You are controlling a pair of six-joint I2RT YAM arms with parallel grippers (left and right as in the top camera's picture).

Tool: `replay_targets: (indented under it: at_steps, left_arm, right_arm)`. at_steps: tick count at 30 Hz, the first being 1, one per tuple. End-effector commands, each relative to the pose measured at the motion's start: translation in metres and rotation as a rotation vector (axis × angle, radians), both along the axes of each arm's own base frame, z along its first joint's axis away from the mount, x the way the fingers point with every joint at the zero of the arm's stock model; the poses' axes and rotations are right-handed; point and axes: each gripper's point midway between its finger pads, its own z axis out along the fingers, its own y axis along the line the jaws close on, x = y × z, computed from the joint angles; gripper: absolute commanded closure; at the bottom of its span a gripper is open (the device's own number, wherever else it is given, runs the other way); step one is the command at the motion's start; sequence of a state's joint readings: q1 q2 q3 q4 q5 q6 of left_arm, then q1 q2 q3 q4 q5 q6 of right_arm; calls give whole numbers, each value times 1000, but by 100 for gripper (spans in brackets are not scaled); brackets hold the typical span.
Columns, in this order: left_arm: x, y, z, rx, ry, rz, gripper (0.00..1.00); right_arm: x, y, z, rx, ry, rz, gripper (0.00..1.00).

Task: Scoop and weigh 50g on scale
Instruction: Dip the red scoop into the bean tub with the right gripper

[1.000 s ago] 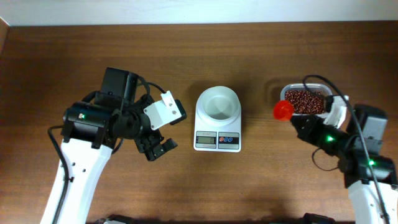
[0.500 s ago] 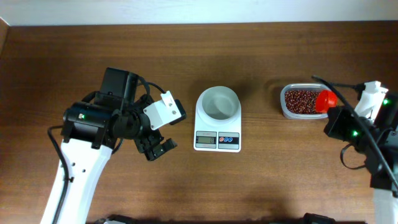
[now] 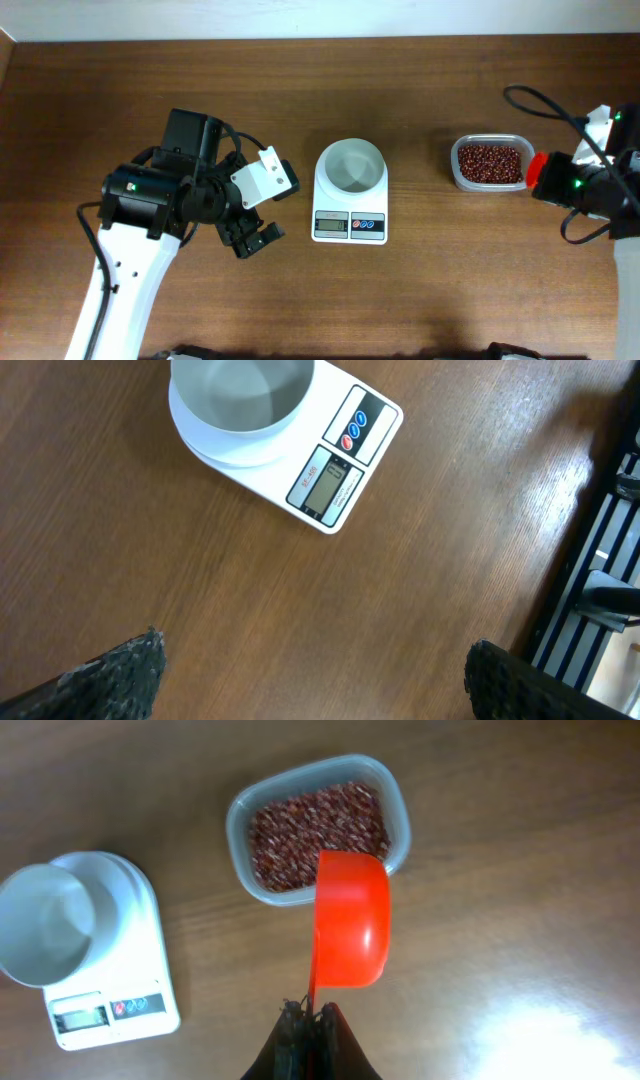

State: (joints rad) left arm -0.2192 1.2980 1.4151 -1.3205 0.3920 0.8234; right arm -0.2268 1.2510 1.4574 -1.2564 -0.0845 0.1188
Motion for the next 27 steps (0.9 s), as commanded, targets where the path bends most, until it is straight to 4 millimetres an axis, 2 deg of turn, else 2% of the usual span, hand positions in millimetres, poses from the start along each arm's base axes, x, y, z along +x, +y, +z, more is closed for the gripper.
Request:
replay_targets:
  at_steps: [1,5,9,12,15,18,22,27]
  left_arm:
    - [-3,1,2,-3,-12,-4,1]
    - [-3,1,2,-3,-12,-4,1]
    - [-3,1,2,-3,-12,-4,1]
    - [-3,1,2,-3,-12,-4,1]
    - [-3,1,2,-3,-12,-4,1]
    - [-3,1,2,-3,-12,-4,1]
    - [-3,1,2,-3,-12,-4,1]
    - [-3,1,2,-3,-12,-4,1]
  right_arm:
    - [1,-23,4,-106,49,-54,96]
    - [9,-26,-10,-128,108,-5,96]
    - [24,-12,-35,-72,172,160,96]
    - [34,-12,-49,-60,203,184,96]
    - [44,1,-67,-5,225,318,96]
    - [56,0,-81,1,238,333,96]
    - [76,-5,-88,-28,196,359,96]
    - [83,-7,-94,-48,193,398,96]
